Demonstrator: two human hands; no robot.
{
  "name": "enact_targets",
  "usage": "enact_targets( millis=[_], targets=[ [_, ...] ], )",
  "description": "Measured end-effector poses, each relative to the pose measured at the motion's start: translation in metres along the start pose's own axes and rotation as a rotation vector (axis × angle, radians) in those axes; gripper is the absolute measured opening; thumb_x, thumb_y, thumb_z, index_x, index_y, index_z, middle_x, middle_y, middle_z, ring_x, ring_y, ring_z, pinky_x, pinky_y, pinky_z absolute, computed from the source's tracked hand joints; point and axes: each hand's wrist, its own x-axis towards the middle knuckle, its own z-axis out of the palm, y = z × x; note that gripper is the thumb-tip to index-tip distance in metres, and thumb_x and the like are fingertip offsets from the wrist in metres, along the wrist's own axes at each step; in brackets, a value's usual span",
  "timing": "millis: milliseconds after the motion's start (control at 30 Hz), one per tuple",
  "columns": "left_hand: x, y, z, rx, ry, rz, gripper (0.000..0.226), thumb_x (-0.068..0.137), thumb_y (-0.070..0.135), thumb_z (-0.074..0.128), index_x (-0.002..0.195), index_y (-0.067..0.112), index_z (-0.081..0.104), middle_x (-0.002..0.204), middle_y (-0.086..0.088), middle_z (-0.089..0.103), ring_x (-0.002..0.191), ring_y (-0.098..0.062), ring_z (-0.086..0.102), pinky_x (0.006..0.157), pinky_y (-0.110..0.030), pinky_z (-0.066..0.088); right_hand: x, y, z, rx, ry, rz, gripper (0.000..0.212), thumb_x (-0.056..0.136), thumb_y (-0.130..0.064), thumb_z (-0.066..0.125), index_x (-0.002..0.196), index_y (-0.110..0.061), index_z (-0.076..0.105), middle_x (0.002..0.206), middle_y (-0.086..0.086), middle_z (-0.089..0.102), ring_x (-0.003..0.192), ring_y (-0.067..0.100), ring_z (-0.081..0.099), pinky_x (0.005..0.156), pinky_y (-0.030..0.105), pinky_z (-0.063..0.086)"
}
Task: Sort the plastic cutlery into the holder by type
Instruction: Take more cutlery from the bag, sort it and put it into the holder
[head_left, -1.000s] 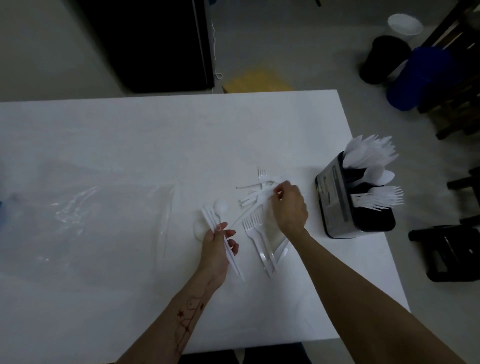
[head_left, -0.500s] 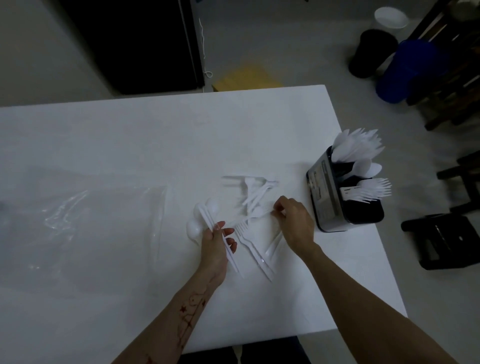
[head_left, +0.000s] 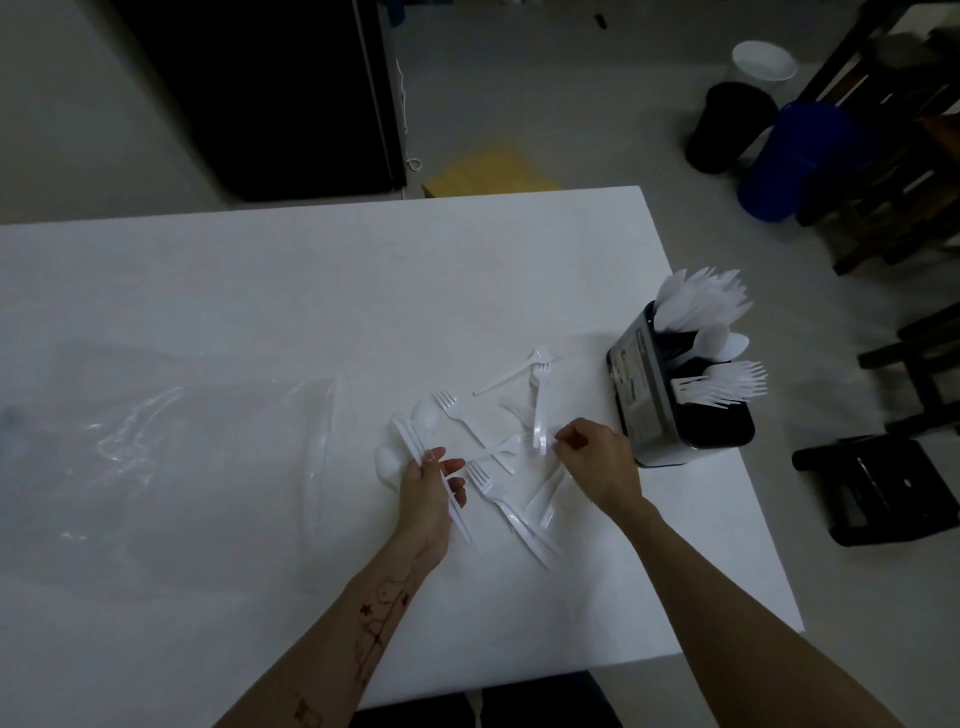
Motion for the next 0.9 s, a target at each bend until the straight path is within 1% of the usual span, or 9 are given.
enact_targets(
  millis=[133, 233, 333, 400, 500, 600, 667, 800, 900],
  targets=[
    [0.003, 0.003, -0.002, -0.020, -0.025, -0.024, 0.021, 0.102, 0.022, 0.039, 0.106, 0.004, 0.048, 0.081, -0.008, 0.057, 0.063, -0.015, 0.048, 0.039, -0.016, 0.041, -0.004, -0.003, 0.000, 0.150, 0.004, 0.067, 0.013, 0.090, -0.019, 0.061, 0.090, -0.014, 0.074, 0.083, -0.004, 0.073, 0.081, 0.015, 0.067, 0.080, 0.028, 0.055],
    [0.004, 0.005, -0.005, -0.010, -0.063, -0.037, 0.011, 0.100, 0.014, 0.043, 0.101, 0.006, 0.051, 0.080, -0.008, 0.059, 0.064, -0.013, 0.052, 0.041, -0.015, 0.042, -0.006, -0.010, -0.001, 0.234, 0.060, 0.100, 0.017, 0.092, -0.017, 0.059, 0.100, -0.013, 0.074, 0.093, -0.003, 0.072, 0.088, 0.014, 0.065, 0.085, 0.027, 0.051],
    [0.005, 0.005, -0.008, -0.023, -0.103, -0.028, 0.013, 0.101, 0.008, 0.040, 0.101, 0.004, 0.053, 0.082, -0.010, 0.060, 0.070, -0.014, 0.055, 0.050, -0.013, 0.049, -0.002, -0.002, 0.002, 0.388, 0.227, 0.276, 0.017, 0.092, -0.018, 0.057, 0.100, -0.013, 0.071, 0.091, 0.003, 0.071, 0.090, 0.024, 0.067, 0.087, 0.039, 0.055],
    [0.006, 0.006, -0.010, -0.021, -0.127, -0.005, 0.016, 0.102, 0.009, 0.037, 0.104, 0.001, 0.051, 0.079, -0.010, 0.063, 0.075, -0.015, 0.057, 0.056, -0.011, 0.052, -0.005, 0.001, 0.002, 0.404, 0.245, 0.332, 0.016, 0.092, -0.019, 0.056, 0.095, -0.012, 0.071, 0.085, 0.007, 0.072, 0.086, 0.029, 0.068, 0.085, 0.044, 0.056],
    [0.005, 0.008, -0.011, 0.105, -0.137, 0.047, 0.020, 0.103, 0.012, 0.035, 0.091, 0.009, 0.050, 0.071, -0.001, 0.070, 0.081, -0.015, 0.059, 0.067, -0.015, 0.053, -0.014, 0.003, 0.002, 0.431, 0.234, 0.378, 0.015, 0.091, -0.016, 0.056, 0.091, -0.012, 0.071, 0.081, 0.009, 0.071, 0.078, 0.028, 0.069, 0.077, 0.048, 0.059],
    [0.008, 0.009, -0.013, 0.302, -0.172, 0.146, 0.022, 0.104, 0.018, 0.033, 0.088, 0.016, 0.048, 0.091, 0.001, 0.070, 0.098, -0.018, 0.056, 0.091, -0.027, 0.041, -0.017, 0.009, 0.005, 0.367, 0.293, 0.420, 0.017, 0.090, -0.016, 0.053, 0.091, -0.011, 0.069, 0.087, 0.013, 0.071, 0.080, 0.034, 0.069, 0.079, 0.049, 0.058],
    [0.009, 0.010, -0.014, 0.359, -0.195, 0.186, 0.019, 0.103, 0.019, 0.034, 0.091, 0.018, 0.048, 0.096, 0.002, 0.069, 0.101, -0.018, 0.054, 0.094, -0.029, 0.037, -0.021, 0.008, 0.007, 0.363, 0.259, 0.455, 0.012, 0.090, -0.015, 0.053, 0.090, -0.011, 0.064, 0.088, 0.013, 0.070, 0.078, 0.033, 0.070, 0.080, 0.048, 0.059],
    [0.001, 0.016, -0.013, 0.321, -0.246, 0.179, 0.010, 0.100, 0.017, 0.045, 0.103, 0.014, 0.055, 0.097, -0.001, 0.065, 0.098, -0.017, 0.057, 0.093, -0.030, 0.047, -0.032, -0.005, 0.006, 0.334, 0.159, 0.358, 0.013, 0.088, -0.005, 0.059, 0.100, -0.007, 0.062, 0.088, 0.005, 0.065, 0.083, 0.025, 0.067, 0.086, 0.041, 0.057],
    [-0.008, 0.025, -0.003, 0.392, -0.350, 0.235, 0.007, 0.095, 0.013, 0.055, 0.097, 0.011, 0.062, 0.094, -0.005, 0.066, 0.096, -0.018, 0.062, 0.082, -0.023, 0.053, -0.039, -0.018, -0.004, 0.284, 0.150, 0.248, 0.019, 0.089, -0.005, 0.058, 0.107, -0.007, 0.064, 0.097, 0.004, 0.065, 0.090, 0.020, 0.062, 0.088, 0.036, 0.054]
  ],
)
